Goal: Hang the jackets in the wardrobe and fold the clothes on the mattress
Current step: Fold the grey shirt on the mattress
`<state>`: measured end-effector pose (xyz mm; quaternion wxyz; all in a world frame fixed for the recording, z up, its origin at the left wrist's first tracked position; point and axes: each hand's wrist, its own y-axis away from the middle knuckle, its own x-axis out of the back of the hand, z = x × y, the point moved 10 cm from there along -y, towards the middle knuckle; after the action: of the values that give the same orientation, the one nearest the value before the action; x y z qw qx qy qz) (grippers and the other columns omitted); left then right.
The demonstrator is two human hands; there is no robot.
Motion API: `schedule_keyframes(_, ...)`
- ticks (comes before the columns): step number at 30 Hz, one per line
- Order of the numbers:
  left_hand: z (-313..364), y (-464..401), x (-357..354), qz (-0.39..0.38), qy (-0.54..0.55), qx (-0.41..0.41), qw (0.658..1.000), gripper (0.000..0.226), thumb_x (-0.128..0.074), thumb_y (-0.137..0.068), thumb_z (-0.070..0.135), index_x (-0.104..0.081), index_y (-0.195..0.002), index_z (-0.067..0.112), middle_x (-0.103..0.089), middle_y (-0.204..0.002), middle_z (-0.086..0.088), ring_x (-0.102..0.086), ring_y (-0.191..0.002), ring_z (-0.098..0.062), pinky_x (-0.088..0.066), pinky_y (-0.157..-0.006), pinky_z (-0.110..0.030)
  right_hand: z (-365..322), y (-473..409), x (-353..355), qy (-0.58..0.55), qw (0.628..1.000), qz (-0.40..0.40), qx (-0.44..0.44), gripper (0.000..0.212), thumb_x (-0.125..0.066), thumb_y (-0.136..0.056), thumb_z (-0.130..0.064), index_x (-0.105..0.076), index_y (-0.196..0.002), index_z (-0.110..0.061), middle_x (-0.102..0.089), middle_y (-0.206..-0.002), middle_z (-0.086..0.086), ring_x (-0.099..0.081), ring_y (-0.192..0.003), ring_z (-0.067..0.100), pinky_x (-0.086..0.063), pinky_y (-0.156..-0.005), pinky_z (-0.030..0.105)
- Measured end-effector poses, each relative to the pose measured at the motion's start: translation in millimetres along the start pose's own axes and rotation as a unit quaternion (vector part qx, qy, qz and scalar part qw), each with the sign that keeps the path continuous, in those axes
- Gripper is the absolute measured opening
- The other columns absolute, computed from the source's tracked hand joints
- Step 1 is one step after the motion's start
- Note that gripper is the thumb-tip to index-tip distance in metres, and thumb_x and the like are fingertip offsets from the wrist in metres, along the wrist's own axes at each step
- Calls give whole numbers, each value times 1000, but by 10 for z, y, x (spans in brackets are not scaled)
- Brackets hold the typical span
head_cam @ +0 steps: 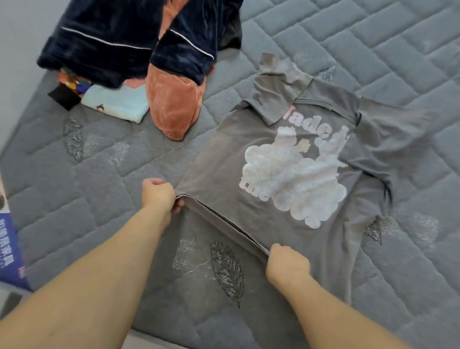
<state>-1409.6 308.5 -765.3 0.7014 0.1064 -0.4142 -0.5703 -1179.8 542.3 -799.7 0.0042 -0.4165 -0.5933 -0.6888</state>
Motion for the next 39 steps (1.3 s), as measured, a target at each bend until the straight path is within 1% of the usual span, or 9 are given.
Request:
schedule_keyframes(6, 733, 166, -796, -101, -17, 11, 995, 21, -40, -88, 0, -57, -87, 12, -66, -94, -19, -63, -57, -24, -50, -60, -29, 1132, -249, 595, -101, 988, -35, -110, 44, -43, -83, -14, -59, -123, -8, -59, -130, 12, -58, -117, 30, -49, -95, 35)
schedule_keyframes(10, 1216, 117, -1400, -117, -78, -70, 988, 30, -48, -90, 5, -63, -116, 2, -63, -104, -16, -58, -79, -23, -54, -79, -35, 1757, -402, 981, -109, 982, -49, -147, 35, -44, -88, -15, -63, -115, -3, -61, -126, 17, -60, -114, 33, -50, -94, 37)
schedule_keyframes(13, 1609, 104, -1769, -80, -94, -143, 982, 15, -57, -83, 3, -64, -74, 13, -64, -93, -10, -58, -82, -23, -51, -73, -37, 2101, -555, 1283, -105, 982, -44, -151, 37, -48, -87, -17, -65, -115, -1, -64, -123, 18, -63, -112, 31, -51, -94, 37)
schedule_keyframes(16, 1978, 231, -2187, -89, -77, -179, 977, 30, -58, -81, 0, -51, -63, 22, -56, -85, -5, -59, -87, -19, -43, -68, -33, 2332, -709, 1690, -59, 988, -37, -140, 37, -44, -91, -15, -61, -121, -2, -59, -131, 18, -58, -118, 32, -48, -98, 36)
schedule_keyframes(19, 2342, 305, -2520, -100, -97, -177, 974, 10, -56, -93, 10, -66, -95, 12, -67, -100, -7, -65, -111, -23, -44, -71, -26, 2546, -848, 2267, -48, 990, -1, -135, 39, -43, -95, -13, -55, -130, 1, -52, -139, 19, -52, -127, 32, -42, -103, 35)
schedule_keyframes(22, 2588, 161, -2750, -84, -92, -147, 981, 35, -51, -96, 15, -56, -128, 0, -61, -131, -13, -59, -122, -23, -52, -81, -23, 2823, -1082, 2874, -73, 981, 83, -158, 41, -47, -90, -13, -57, -127, 0, -56, -135, 21, -56, -122, 34, -46, -102, 39)
schedule_keyframes(26, 2837, 69, -3131, -75, -13, -152, 985, 47, -50, -89, 10, -42, -135, 4, -60, -118, -15, -58, -94, -23, -49, -90, -30, 3046, -1309, 3544, -63, 940, 261, -213, 36, -48, -89, -12, -60, -122, -6, -58, -131, 17, -54, -122, 35, -41, -100, 40)
schedule_keyframes(32, 2468, -404, -3590, -38, -275, -262, 924, 74, -53, -92, 32, -17, -155, 15, -24, -159, -10, -24, -146, -29, -16, -120, -40, 2978, -1866, 3348, -133, 878, 395, -235, 42, -42, -87, -25, -54, -121, -3, -49, -129, 21, -42, -124, 37, -26, -111, 48)
schedule_keyframes(39, 2171, -492, -3855, 142, -425, -391, 804, 71, -33, -89, 45, -31, -149, 7, -32, -155, -13, -22, -146, -32, -8, -117, -58, 2904, -2156, 2930, -126, 809, 531, -220, 41, -48, -83, -30, -52, -120, -13, -45, -140, 14, -33, -137, 34, -8, -119, 51)
